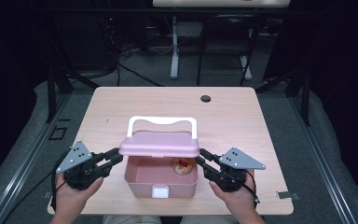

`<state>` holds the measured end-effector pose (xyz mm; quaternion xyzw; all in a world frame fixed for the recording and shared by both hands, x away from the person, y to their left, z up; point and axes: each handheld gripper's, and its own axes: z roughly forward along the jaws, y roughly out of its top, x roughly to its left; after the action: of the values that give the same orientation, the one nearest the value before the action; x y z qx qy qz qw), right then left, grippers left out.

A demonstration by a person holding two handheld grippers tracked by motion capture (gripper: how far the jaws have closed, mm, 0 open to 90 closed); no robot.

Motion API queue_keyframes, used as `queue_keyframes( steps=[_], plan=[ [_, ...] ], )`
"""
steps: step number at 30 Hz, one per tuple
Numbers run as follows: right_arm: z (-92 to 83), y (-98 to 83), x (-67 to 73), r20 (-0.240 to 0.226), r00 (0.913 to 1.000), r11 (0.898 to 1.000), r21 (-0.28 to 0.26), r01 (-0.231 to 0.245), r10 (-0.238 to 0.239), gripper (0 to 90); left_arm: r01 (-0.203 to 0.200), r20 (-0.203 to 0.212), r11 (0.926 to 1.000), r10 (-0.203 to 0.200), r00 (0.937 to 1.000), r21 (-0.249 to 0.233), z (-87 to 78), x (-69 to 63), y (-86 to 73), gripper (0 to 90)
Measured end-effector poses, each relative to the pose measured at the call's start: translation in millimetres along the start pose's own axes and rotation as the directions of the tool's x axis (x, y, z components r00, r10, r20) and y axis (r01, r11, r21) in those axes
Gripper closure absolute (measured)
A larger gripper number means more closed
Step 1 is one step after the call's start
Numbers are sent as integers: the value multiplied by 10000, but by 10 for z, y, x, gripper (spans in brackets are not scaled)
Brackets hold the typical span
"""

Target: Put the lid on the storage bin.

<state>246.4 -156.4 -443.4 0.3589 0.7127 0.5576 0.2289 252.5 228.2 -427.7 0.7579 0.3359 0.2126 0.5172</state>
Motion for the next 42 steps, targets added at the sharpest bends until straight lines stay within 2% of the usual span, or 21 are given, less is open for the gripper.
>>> queue_keyframes(
  steps=[5, 11, 17, 19, 25, 31, 35, 42],
  plan=[
    [-34, -51, 16, -65, 10000, 10000, 94, 27, -27, 709, 26, 26, 10000, -26, 10000, 91, -35, -15, -71, 733],
    [-55, -115, 21, -119, 9999, 9998, 180, -1, 3, 716, 136, 87, 9999, -135, 9999, -35, -76, -22, -164, 738],
    [-61, -184, 28, -152, 9999, 9995, 299, -73, 77, 755, 93, 145, 9998, -96, 9998, 170, -70, -42, -214, 747],
    [-69, -202, 23, -187, 9997, 9992, 380, -128, 136, 771, 36, 195, 9994, -42, 9998, 343, -72, -50, -221, 757],
    [-104, -243, 11, -227, 9995, 9988, 441, -196, 206, 781, 50, 262, 9992, -61, 9996, 404, -78, -61, -236, 780],
    [-137, -253, -15, -257, 9989, 9986, 354, -383, 392, 786, 32, 186, 9994, -38, 9998, 331, -131, -49, -226, 781],
    [-144, -258, -15, -273, 9985, 9978, 477, -457, 471, 784, 174, 90, 9998, -175, 9998, 13, -184, -31, -220, 788],
    [-150, -273, -18, -256, 9989, 9977, 550, -386, 401, 781, 273, 13, 9996, -274, 9996, 86, -197, 10, -229, 786]
  ],
)
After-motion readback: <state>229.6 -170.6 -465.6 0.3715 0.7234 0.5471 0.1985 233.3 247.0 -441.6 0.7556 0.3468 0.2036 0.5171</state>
